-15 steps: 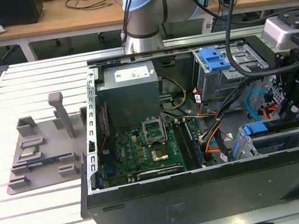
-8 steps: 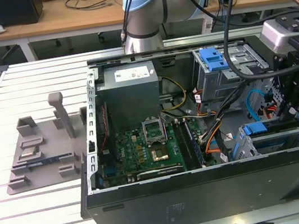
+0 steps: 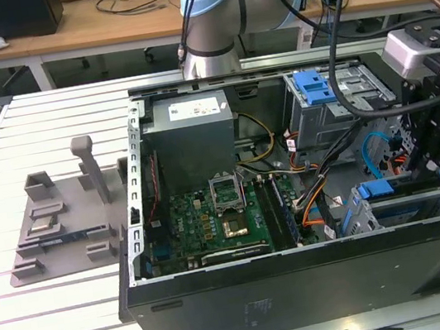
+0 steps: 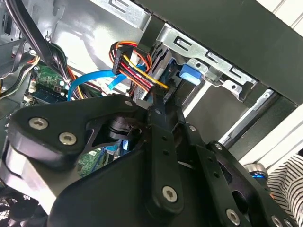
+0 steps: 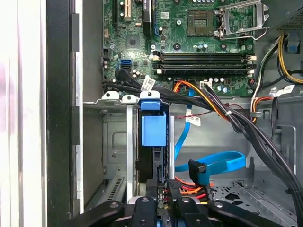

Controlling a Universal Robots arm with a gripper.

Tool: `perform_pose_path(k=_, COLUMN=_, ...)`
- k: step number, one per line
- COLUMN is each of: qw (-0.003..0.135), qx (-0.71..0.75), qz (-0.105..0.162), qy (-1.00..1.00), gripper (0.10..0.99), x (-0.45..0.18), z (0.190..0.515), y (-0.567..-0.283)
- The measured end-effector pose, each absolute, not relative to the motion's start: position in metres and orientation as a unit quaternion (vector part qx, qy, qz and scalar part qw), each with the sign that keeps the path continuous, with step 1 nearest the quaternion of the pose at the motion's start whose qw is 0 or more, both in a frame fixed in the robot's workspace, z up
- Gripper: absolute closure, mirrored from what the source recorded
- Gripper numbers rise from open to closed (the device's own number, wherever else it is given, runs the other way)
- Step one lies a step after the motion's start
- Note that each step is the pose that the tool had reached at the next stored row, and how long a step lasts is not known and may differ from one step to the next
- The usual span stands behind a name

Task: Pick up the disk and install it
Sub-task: 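Insert the first disk wire, then insert the second disk wire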

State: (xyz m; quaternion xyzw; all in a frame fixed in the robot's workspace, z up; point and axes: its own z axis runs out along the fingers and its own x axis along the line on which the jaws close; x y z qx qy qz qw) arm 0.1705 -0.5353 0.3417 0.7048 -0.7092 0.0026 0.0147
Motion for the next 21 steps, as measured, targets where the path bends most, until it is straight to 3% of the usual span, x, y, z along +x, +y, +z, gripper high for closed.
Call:
perform_pose_path(k=7, qw=0.015, qx=0.705, qz=0.003, qy=-0.709, gripper=0.863, x=0.17, z=0.365, y=-0.535)
perform_pose_path(k=9, qw=0.015, qx=0.705, qz=0.003, qy=-0.709, gripper=0.984, x=0.171, z=0.37, y=-0.535)
perform_pose_path(k=15, qw=0.015, qx=0.705, qz=0.003, qy=-0.709, gripper=0.98, x=0.171, z=0.394, y=-0.535)
perform_pose_path(k=21, qw=0.014, qx=0.705, qz=0.002, qy=-0.709, gripper=0.98, x=0.171, z=0.395, y=-0.535)
